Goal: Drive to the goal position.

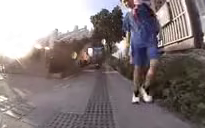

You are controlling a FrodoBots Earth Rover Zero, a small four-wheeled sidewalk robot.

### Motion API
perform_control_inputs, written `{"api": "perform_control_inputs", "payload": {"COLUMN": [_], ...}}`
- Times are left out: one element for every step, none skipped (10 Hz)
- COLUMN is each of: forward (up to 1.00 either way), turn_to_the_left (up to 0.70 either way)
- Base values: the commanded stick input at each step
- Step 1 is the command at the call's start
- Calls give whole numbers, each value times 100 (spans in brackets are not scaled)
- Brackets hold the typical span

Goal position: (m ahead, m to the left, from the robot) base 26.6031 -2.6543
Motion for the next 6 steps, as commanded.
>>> {"api": "perform_control_inputs", "payload": {"forward": [45, 45, 45, 45, 45, 45], "turn_to_the_left": [0, 0, 0, 0, 0, 0]}}
